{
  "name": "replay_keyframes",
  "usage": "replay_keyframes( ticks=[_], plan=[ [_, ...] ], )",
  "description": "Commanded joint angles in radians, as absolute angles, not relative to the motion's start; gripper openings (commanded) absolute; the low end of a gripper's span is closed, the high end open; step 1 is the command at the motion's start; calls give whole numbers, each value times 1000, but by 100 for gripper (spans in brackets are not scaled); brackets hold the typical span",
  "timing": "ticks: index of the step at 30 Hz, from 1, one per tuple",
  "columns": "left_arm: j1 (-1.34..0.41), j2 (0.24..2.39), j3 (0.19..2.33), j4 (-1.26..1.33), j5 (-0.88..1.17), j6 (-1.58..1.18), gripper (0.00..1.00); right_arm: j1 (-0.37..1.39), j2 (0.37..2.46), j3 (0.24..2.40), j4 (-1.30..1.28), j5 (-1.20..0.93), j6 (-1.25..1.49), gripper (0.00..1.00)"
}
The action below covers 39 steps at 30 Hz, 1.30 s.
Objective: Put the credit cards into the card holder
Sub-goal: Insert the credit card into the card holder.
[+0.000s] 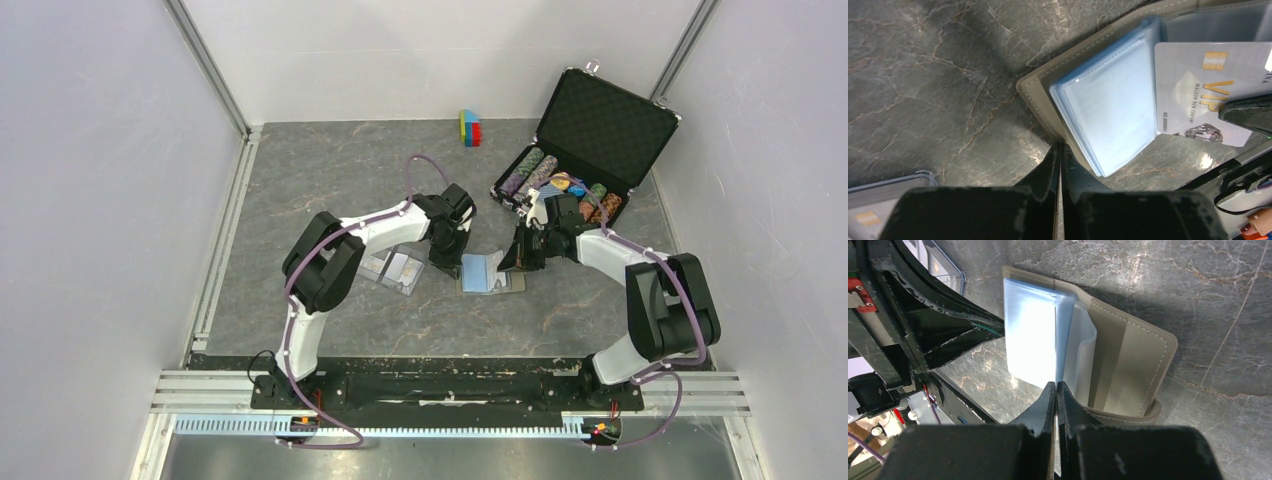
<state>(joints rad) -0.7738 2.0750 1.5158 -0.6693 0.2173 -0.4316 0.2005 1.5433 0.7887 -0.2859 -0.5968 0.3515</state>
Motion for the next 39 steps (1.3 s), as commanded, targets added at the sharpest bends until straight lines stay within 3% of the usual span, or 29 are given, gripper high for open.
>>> replay_keyframes(
  ticks=[1, 39],
  plan=[
    [-780, 2102, 1543, -662, 251, -397, 6, 198, 1568, 796, -283, -575, 356, 0],
    [-788, 2170, 1546, -719, 249, -375, 2, 175, 1686, 799, -149, -719, 258, 0]
  ],
)
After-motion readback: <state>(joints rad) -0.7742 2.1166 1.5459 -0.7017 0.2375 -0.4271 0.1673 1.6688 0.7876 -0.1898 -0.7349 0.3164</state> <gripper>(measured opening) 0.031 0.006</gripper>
